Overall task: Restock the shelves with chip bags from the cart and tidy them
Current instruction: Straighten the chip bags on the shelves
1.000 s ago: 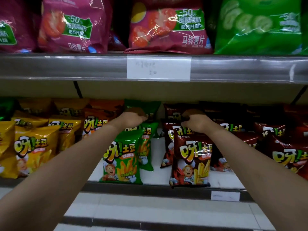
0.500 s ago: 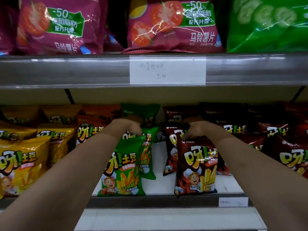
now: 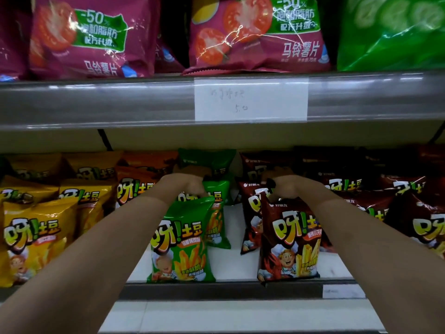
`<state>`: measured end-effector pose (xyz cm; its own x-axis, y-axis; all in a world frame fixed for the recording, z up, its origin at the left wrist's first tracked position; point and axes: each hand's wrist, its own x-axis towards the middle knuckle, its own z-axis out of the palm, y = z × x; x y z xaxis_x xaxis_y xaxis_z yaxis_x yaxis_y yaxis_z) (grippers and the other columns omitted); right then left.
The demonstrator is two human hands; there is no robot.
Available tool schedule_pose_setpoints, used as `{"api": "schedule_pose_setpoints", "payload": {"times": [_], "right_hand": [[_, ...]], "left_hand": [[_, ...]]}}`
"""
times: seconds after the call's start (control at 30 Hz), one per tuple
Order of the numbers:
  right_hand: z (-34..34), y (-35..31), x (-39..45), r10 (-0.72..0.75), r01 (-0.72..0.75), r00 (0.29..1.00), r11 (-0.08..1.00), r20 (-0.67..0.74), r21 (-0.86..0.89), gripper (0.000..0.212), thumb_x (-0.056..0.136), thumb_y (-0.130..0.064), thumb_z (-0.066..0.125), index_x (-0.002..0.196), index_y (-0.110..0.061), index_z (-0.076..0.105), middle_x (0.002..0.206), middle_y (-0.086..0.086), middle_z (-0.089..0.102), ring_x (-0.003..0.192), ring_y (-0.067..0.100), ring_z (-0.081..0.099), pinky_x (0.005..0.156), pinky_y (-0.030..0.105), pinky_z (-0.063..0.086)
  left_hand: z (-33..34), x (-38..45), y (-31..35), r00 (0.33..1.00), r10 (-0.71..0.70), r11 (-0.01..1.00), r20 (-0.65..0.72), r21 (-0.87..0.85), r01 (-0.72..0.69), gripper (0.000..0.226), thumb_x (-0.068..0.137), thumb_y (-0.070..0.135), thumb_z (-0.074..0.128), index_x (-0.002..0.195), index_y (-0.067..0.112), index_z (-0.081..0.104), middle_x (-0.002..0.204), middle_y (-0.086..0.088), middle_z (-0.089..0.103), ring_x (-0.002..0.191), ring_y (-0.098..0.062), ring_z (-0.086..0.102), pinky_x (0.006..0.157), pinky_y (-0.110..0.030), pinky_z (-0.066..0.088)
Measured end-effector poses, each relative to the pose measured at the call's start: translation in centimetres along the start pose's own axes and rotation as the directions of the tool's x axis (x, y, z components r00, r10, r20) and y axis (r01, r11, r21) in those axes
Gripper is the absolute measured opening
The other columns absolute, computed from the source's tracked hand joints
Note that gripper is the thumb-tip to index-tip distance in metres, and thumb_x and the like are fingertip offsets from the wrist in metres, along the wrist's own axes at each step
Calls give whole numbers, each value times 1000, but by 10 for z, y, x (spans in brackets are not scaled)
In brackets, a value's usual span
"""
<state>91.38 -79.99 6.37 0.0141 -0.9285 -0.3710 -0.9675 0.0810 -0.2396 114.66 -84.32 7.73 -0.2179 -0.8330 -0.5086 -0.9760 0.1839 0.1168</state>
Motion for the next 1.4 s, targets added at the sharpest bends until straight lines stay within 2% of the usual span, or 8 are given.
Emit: {"api": "schedule_pose_setpoints", "payload": {"times": [0.17, 0.43, 0.6, 0.7, 0.8, 0.93, 1.1, 1.4], "right_hand": [[-1, 0, -4, -46, 56, 991, 995, -123, 78, 62, 81, -20, 75, 132, -10, 42, 137, 15, 42, 125, 31, 41, 91, 33, 42], [1, -3, -10, -46, 26, 959, 997, -281, -76, 72, 82, -31, 73, 141, -19, 33, 146, 10, 25, 138, 33, 15, 109, 51, 32], [-1, 1, -41, -103, 126, 902, 992, -419, 26, 59, 92, -44, 57, 142, -21, 36, 144, 11, 27, 137, 33, 21, 108, 51, 33], [5, 8, -66, -133, 129, 934, 991, -333, -35, 67, 88, -60, 53, 139, -18, 41, 138, 9, 43, 135, 28, 33, 111, 43, 28], [6, 17, -79, -112, 91, 986, 981, -120, -172, 90, 77, -59, 67, 148, -21, 27, 151, 4, 26, 142, 23, 17, 115, 43, 16], [19, 20, -78, -91, 84, 995, 981, -31, -176, 98, 74, -49, 76, 148, -20, 20, 155, 5, 22, 143, 24, 15, 116, 44, 14], [29, 7, -87, -134, 132, 989, 990, -62, -40, 67, 80, -37, 75, 130, -24, 33, 136, 5, 44, 132, 26, 29, 112, 38, 16], [34, 4, -72, -198, 163, 968, 964, -155, -210, 77, 86, -47, 63, 149, -30, 22, 155, -1, 27, 145, 18, 16, 118, 50, -2]], "left_hand": [[-2, -8, 3, 986, 21, 1000, -164, 12, -19, 64, 98, 37, 52, 150, 11, 26, 154, -14, 30, 141, -29, 28, 113, -35, 24], [10, -6, -1, 881, 109, 991, -461, 115, -62, 77, 84, 47, 67, 146, 23, 28, 147, -12, 32, 141, -31, 23, 119, -50, 9], [25, -28, -14, 711, 187, 973, -678, 30, -227, 52, 90, 48, 58, 128, 13, 49, 116, -14, 47, 113, -29, 44, 98, -37, 37], [35, -43, -27, 776, 183, 971, -604, -13, -239, 70, 80, 68, 47, 116, 8, 57, 93, -9, 60, 89, -22, 57, 77, -32, 44], [43, -53, -40, 890, 199, 978, -410, 19, -209, 90, 72, 67, 64, 140, 15, 38, 134, -8, 43, 127, -25, 38, 105, -39, 37], [54, -58, -34, 964, 195, 961, -178, 229, -152, 116, 67, 64, 73, 150, 12, 12, 153, -8, 18, 143, -26, 15, 117, -46, 12], [60, -60, -21, 948, 213, 931, -239, 343, -123, 105, 70, 53, 76, 148, 16, 16, 148, -4, 34, 135, -23, 21, 108, -45, 16], [61, -53, 13, 865, 310, 908, -395, 393, -146, 104, 69, 61, 74, 145, 15, 20, 141, -7, 35, 134, -27, 28, 113, -51, 15]]}}
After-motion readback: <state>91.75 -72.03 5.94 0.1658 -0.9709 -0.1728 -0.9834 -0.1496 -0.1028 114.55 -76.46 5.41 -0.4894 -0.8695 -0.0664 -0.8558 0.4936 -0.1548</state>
